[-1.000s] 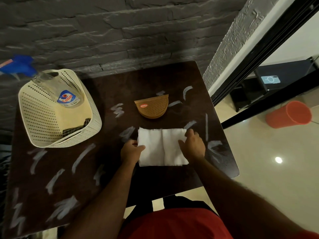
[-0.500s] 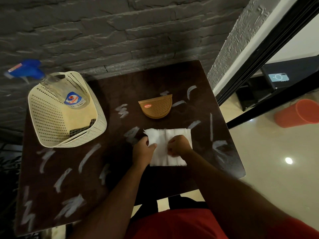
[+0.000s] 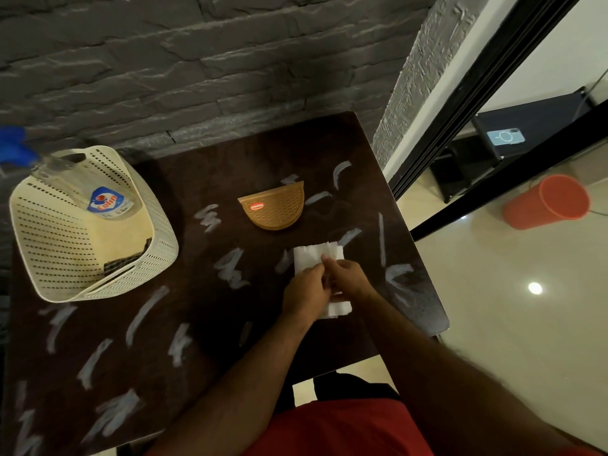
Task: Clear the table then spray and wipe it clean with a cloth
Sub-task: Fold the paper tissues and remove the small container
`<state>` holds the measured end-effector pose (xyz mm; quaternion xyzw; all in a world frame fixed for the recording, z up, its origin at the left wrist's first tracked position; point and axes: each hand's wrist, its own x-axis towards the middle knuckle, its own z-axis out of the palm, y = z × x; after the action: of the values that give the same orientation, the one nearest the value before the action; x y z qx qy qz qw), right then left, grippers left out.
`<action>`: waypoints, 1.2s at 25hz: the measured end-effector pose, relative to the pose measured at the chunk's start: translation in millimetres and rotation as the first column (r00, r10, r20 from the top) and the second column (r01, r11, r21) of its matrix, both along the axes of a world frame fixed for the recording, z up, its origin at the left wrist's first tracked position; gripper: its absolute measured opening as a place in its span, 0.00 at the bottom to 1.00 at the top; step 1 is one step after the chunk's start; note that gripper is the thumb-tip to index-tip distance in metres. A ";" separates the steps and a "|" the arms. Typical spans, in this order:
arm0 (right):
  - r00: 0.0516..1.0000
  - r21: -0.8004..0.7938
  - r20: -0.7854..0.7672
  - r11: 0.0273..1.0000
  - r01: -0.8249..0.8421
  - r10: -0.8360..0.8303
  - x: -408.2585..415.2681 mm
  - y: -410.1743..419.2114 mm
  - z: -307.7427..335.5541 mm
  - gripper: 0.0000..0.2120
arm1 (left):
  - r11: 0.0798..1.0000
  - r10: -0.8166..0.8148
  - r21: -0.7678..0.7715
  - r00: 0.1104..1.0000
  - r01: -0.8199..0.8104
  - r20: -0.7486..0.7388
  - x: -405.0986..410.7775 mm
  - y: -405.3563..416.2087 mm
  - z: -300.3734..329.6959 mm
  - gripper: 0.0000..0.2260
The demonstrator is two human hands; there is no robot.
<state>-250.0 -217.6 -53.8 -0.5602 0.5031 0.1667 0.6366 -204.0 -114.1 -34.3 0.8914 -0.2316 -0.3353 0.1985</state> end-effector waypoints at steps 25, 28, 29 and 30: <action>0.764 -0.387 -0.283 0.660 -0.644 0.579 29.0 -1.8 -9.1 0.09 | 0.999 -0.031 0.008 0.991 0.032 -0.129 39.5 20.0 -30.9 0.15; 0.758 -0.569 -0.229 0.548 -0.613 0.610 46.4 -11.8 6.6 0.04 | 0.989 0.117 -0.096 0.993 -0.114 0.030 73.6 26.8 -13.4 0.12; 0.746 -0.609 -0.190 0.520 -0.599 0.638 54.1 -14.9 14.0 0.03 | 0.985 0.146 -0.103 0.985 -0.136 0.089 88.0 29.3 -7.6 0.13; 0.731 -0.641 -0.155 0.495 -0.587 0.665 63.5 -19.1 20.6 0.03 | 0.983 0.162 -0.108 0.977 -0.148 0.141 103.3 31.0 -2.4 0.14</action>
<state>-186.4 -236.7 -33.2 -0.8965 0.2530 0.1682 0.3225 -100.7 -83.1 -36.8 0.9187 -0.1915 -0.2396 0.2489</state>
